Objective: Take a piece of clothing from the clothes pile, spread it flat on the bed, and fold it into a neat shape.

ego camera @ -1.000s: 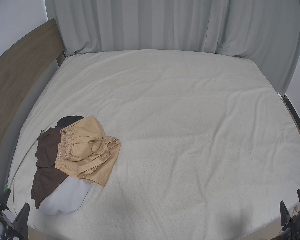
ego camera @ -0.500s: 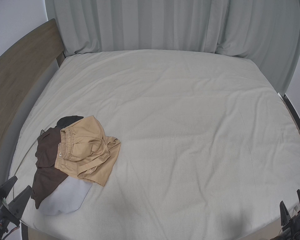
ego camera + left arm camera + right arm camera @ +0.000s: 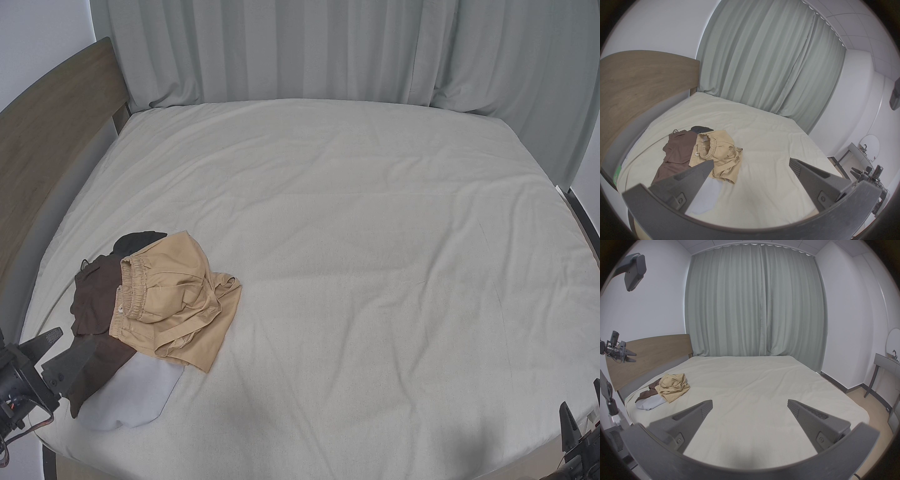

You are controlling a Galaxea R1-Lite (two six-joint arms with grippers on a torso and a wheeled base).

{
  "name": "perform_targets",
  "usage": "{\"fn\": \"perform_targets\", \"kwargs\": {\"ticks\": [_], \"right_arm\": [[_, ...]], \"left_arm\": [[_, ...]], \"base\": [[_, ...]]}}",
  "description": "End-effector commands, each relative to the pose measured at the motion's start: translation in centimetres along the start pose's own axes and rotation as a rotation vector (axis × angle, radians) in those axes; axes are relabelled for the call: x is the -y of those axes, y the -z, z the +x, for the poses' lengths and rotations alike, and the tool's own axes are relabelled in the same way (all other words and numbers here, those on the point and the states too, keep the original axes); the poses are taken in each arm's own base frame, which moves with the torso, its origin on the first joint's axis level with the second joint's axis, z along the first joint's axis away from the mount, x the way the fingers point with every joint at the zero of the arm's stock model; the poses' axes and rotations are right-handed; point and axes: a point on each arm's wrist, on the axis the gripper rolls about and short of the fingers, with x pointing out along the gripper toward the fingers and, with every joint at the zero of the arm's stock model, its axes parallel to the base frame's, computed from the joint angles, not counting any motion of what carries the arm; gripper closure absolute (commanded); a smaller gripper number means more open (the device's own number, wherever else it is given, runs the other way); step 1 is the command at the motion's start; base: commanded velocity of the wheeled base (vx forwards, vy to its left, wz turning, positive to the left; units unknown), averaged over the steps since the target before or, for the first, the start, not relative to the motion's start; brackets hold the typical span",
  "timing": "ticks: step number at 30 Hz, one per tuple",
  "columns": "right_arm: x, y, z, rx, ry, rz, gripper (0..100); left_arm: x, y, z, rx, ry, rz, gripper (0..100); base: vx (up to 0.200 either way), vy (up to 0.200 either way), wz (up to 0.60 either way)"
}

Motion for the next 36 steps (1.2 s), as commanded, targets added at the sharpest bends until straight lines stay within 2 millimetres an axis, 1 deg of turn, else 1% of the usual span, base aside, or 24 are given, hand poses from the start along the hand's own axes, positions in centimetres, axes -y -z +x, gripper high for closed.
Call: {"fn": "perform_targets", "kwargs": {"ticks": [1, 2, 3, 10, 18, 25, 32, 36], "right_arm": [[0.0, 0.5, 0.1, -0.009, -0.003, -0.001, 0], [0.0, 0.5, 0.1, -0.009, -0.003, -0.001, 0], [0.0, 0.5, 0.1, -0.009, -0.001, -0.001, 0], [0.0, 0.5, 0.1, -0.009, -0.003, -0.001, 0], [0.0, 0.5, 0.1, -0.009, -0.003, -0.001, 0], [0.0, 0.5, 0.1, -0.009, -0.003, -0.001, 0], [0.0, 0.5, 0.1, -0.009, -0.003, -0.001, 0], [0.0, 0.5, 0.1, -0.009, -0.003, -0.001, 0]], "left_arm": [[-0.9, -0.1, 2.4, -0.075, -0.023, -0.029, 0], [-0.9, -0.1, 2.4, -0.075, -0.023, -0.029, 0], [-1.3, -0.3, 3.0, -0.079, -0.023, -0.034, 0], [-2.7, -1.0, 4.9, -0.083, -0.019, -0.057, 0], [-3.5, -0.9, 6.9, -0.108, -0.011, -0.069, 0], [-3.9, -0.9, 8.0, -0.116, 0.012, -0.075, 0], [-5.8, -1.3, 9.1, -0.130, 0.007, -0.108, 0], [-7.0, -1.1, 9.9, -0.149, 0.026, -0.132, 0]], "base": [[0.000, 0.000, 0.00], [0.000, 0.000, 0.00], [0.000, 0.000, 0.00], [0.000, 0.000, 0.00], [0.000, 0.000, 0.00], [0.000, 0.000, 0.00], [0.000, 0.000, 0.00], [0.000, 0.000, 0.00]]}}
